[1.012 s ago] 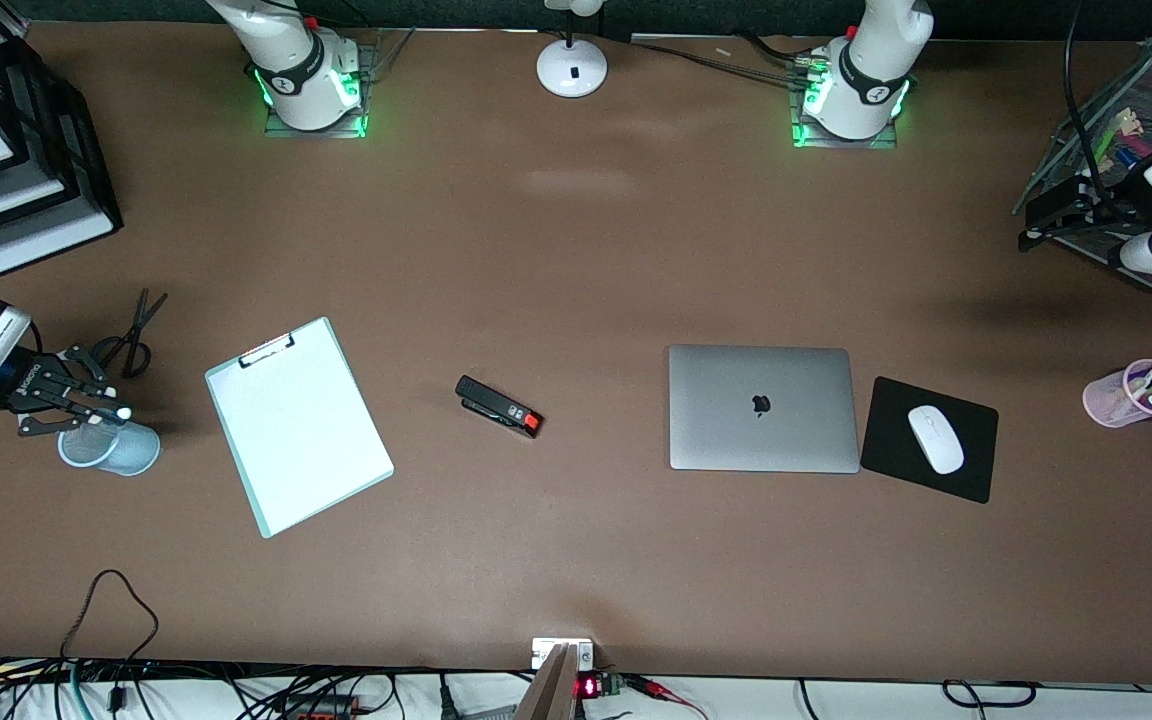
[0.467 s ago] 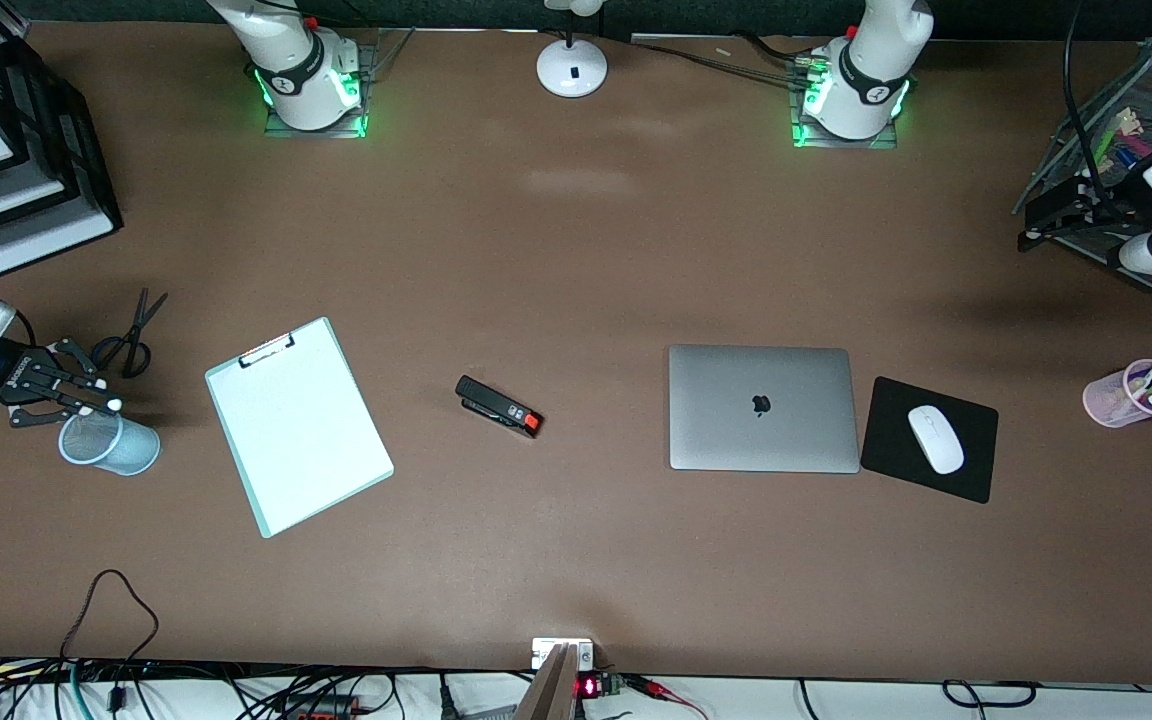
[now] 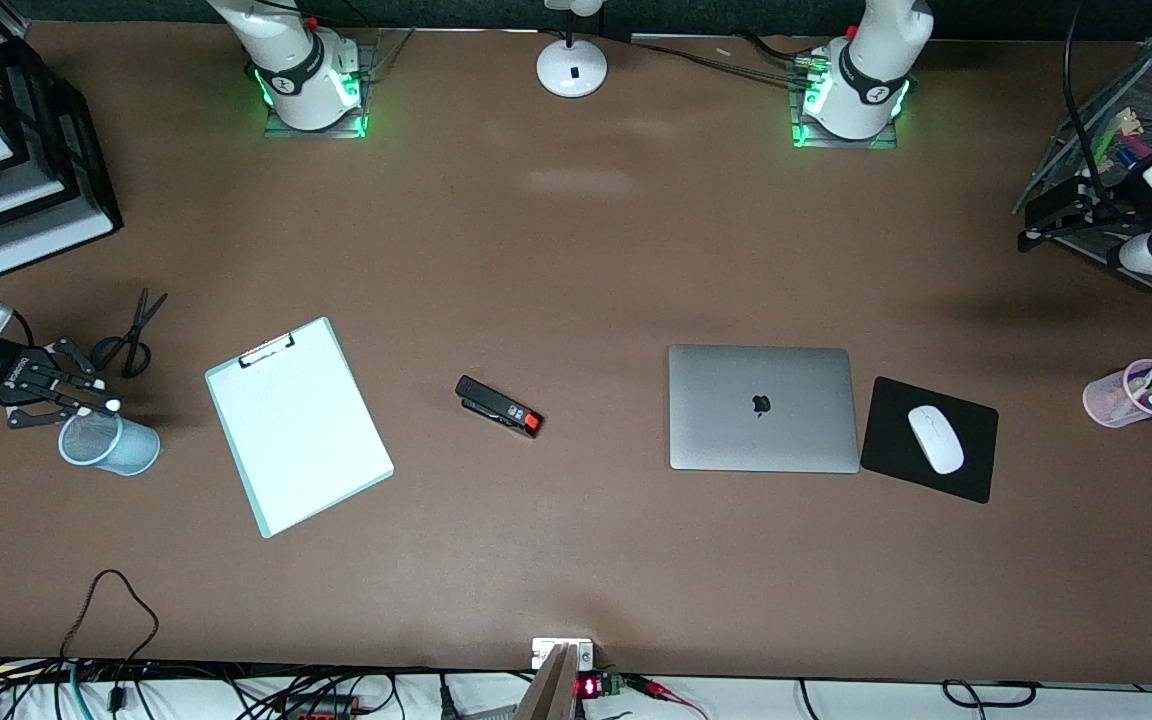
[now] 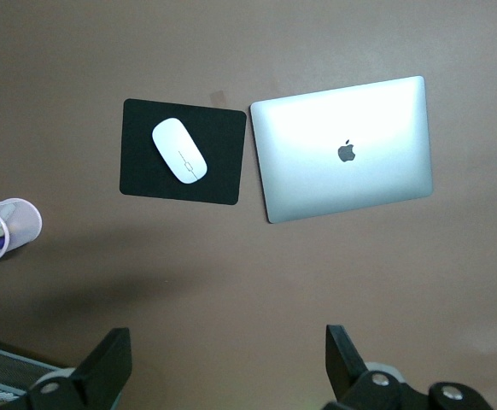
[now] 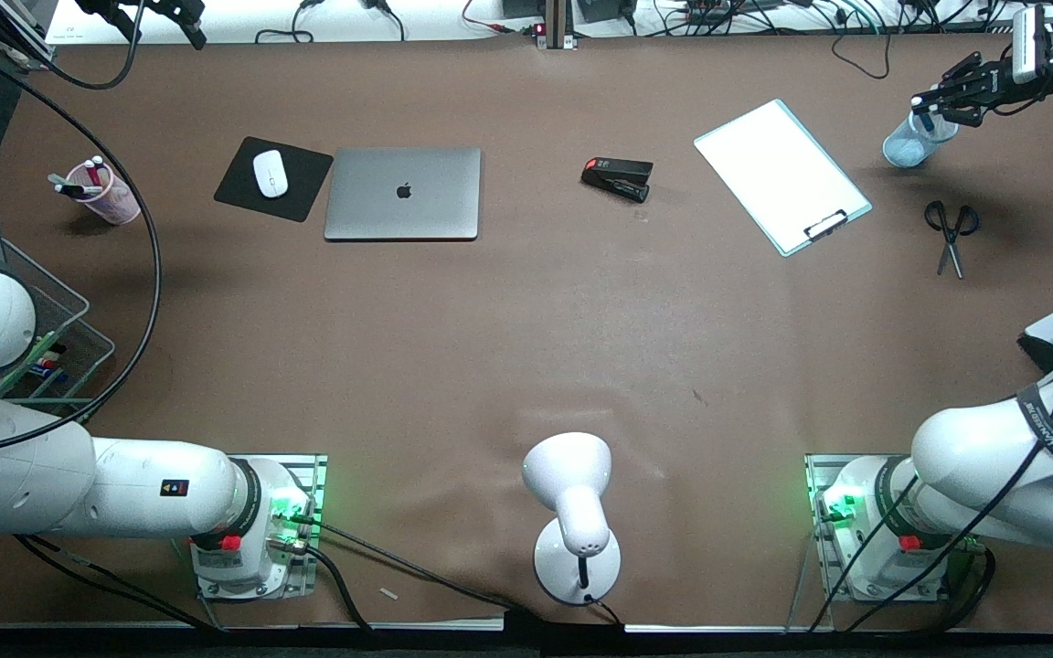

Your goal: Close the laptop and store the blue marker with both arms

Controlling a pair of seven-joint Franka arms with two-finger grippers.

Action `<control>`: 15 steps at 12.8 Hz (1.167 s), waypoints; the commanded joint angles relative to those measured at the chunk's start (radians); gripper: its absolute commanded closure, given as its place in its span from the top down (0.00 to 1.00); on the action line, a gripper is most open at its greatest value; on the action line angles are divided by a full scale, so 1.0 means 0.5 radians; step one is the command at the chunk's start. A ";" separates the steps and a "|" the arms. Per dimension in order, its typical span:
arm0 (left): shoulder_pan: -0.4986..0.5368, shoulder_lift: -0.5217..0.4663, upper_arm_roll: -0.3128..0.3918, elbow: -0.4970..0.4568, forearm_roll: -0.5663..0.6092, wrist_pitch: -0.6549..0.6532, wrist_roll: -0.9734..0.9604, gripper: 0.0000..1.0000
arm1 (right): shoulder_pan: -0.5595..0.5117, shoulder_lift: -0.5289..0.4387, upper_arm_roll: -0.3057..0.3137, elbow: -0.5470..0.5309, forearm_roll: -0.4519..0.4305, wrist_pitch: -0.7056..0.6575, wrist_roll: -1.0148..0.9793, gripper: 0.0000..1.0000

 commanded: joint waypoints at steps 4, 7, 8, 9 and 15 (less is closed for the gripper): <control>0.007 0.042 -0.003 0.068 -0.029 -0.047 0.002 1.00 | -0.048 0.022 0.057 0.103 0.087 -0.054 0.046 1.00; 0.007 0.042 -0.003 0.068 -0.029 -0.047 0.002 1.00 | -0.042 0.001 0.060 0.109 0.066 -0.060 0.193 1.00; 0.007 0.042 -0.003 0.068 -0.029 -0.047 0.002 1.00 | -0.036 -0.002 0.060 0.112 0.042 -0.063 0.275 1.00; 0.007 0.042 -0.003 0.068 -0.029 -0.047 0.005 1.00 | -0.024 -0.015 0.060 0.112 -0.010 -0.060 0.367 1.00; 0.007 0.042 -0.003 0.068 -0.029 -0.047 0.002 1.00 | 0.240 -0.201 0.066 0.134 -0.550 -0.048 1.630 1.00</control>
